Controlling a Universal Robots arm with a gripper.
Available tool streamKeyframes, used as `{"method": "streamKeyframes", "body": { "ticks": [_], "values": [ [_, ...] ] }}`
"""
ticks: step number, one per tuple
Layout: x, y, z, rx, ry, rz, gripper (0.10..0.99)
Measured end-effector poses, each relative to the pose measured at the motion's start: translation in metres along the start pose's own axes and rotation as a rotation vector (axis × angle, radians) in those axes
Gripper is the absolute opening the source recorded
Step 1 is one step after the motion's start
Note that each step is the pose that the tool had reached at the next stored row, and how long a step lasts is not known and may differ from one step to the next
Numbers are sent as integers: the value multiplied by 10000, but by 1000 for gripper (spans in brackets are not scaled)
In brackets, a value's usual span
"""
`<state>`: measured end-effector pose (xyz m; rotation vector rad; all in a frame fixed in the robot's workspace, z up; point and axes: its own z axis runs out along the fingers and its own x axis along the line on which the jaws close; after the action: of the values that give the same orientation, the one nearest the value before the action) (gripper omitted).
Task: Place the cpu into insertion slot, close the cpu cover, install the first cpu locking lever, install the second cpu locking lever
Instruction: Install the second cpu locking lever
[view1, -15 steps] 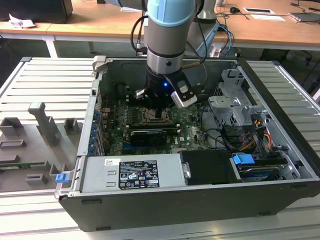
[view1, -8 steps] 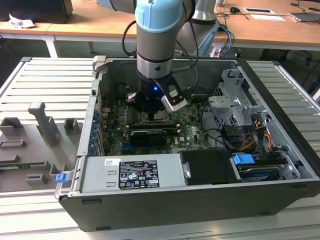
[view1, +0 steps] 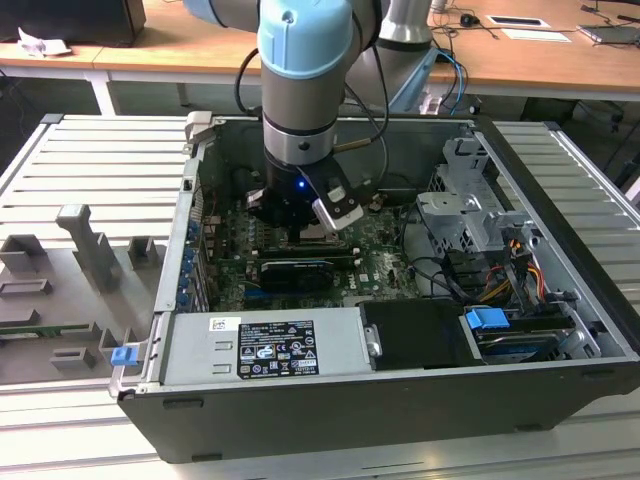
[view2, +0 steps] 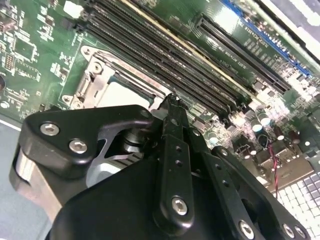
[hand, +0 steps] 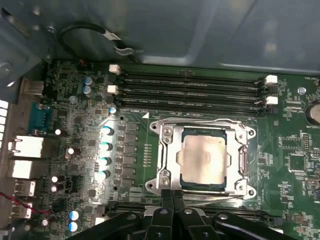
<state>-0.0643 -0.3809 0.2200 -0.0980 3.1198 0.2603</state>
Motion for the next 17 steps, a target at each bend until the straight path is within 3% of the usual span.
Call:
{"method": "streamKeyframes", "body": {
  "ticks": [4, 8, 10, 11, 12, 14, 17],
  "values": [
    [62, -33, 5, -162, -23, -12, 106],
    [95, -113, 6, -414, -43, -17, 106],
    [115, -132, 6, -659, -59, -13, 106],
    [131, -142, 8, -906, -75, -15, 106],
    [134, -151, 19, -995, -81, -15, 106],
    [140, -172, 61, -1093, -88, -14, 106],
    [142, -192, 88, -1137, -89, -13, 106]
  ]
}}
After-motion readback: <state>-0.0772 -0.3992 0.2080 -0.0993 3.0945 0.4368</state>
